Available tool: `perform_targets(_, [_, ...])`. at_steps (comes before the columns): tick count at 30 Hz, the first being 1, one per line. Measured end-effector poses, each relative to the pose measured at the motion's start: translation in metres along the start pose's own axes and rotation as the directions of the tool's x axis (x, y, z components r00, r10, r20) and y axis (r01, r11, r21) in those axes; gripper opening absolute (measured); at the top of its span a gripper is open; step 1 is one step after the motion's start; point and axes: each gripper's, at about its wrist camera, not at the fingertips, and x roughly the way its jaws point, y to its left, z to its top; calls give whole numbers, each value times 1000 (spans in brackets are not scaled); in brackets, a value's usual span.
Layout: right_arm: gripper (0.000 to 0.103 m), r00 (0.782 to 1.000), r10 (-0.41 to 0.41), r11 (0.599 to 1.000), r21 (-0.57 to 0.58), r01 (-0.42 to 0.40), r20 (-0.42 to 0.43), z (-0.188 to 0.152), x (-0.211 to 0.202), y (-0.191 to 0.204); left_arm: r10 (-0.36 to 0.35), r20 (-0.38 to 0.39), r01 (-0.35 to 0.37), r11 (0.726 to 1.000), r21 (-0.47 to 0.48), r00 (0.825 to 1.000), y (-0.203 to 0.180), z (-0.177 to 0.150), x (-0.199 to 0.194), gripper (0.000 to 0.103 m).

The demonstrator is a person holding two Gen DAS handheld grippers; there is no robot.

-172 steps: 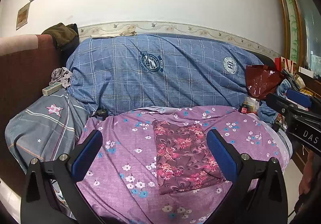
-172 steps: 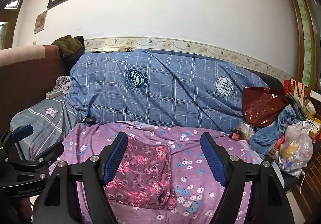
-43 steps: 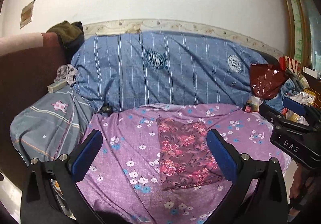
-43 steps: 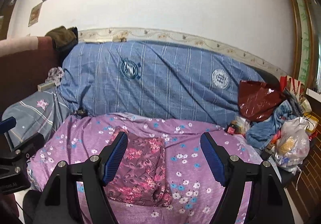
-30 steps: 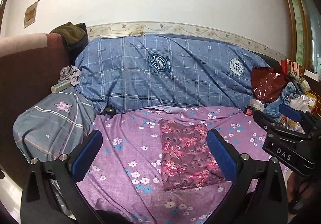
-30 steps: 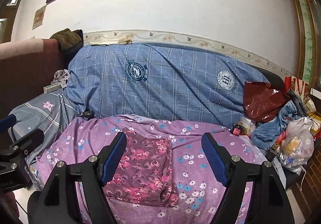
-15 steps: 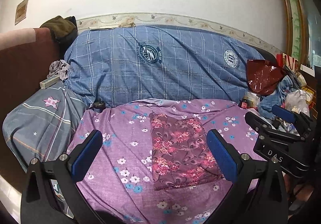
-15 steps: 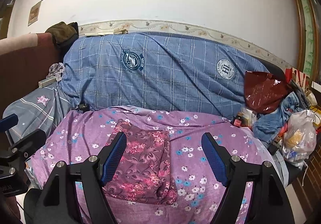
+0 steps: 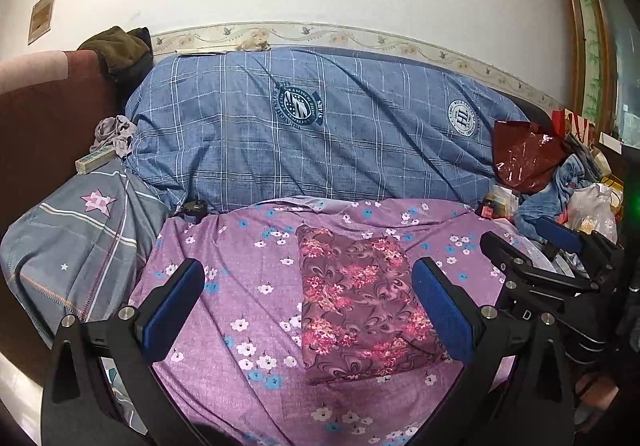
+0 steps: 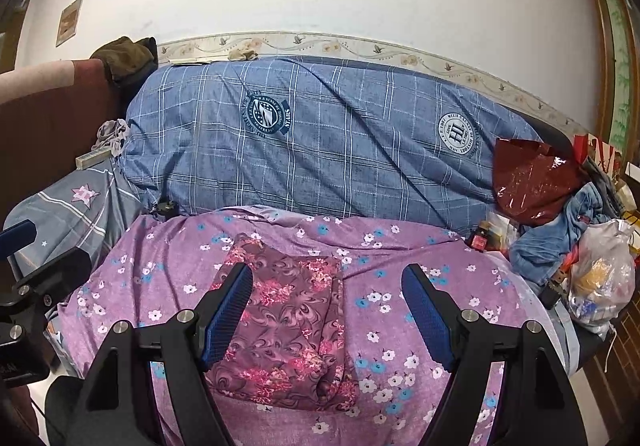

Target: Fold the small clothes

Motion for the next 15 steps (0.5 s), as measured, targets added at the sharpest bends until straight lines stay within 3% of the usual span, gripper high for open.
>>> perform_targets(15, [79,1000,0,1000,-5,0,-10,3,14,2,-16,21,16,999,-29,1000,6,8,5,103])
